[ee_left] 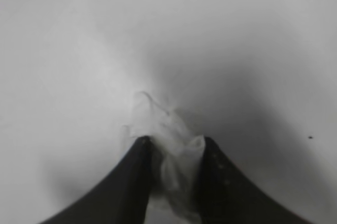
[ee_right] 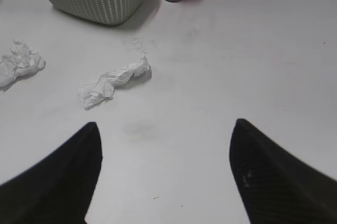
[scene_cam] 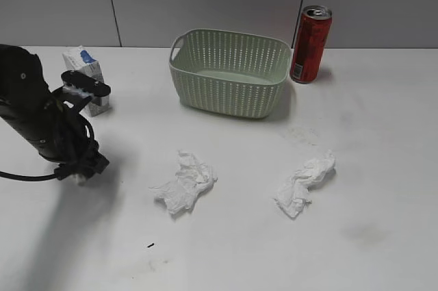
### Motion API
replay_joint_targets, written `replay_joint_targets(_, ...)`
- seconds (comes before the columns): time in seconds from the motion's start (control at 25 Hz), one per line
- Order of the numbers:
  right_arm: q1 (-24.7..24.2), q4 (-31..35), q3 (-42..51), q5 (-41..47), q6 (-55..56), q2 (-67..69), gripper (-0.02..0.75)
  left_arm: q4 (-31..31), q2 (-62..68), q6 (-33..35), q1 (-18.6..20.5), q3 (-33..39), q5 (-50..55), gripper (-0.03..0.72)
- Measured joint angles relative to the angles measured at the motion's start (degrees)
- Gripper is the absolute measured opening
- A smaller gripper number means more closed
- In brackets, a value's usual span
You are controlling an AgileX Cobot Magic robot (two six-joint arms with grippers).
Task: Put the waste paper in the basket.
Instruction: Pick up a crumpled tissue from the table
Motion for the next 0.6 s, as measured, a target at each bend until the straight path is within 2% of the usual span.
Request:
replay_joint_targets(0.12, 0.0, 0.0, 0.0, 0.0, 0.0, 0.0, 0.572, 0.5, -0.4, 0.1, 0.0, 0.0, 0.6, 0.061)
replay_joint_targets(0.2, 0.0, 0.0, 0.0, 0.0, 0.0, 0.0, 0.572, 0.5, -1.2, 0.1, 0.0, 0.3, 1.7, 0.014)
replay_joint_targets(0.4, 0.0, -0.1, 0.0, 0.0, 0.0, 0.0, 0.572, -0.7, -6.1, 0.1, 0.0, 0.0, 3.0, -0.001)
replay_joint_targets(0.6, 0.0, -0.1, 0.0, 0.0, 0.0, 0.0, 0.572, -2.7, -12.8, 0.1, -1.3, -8.2, 2.5, -0.001)
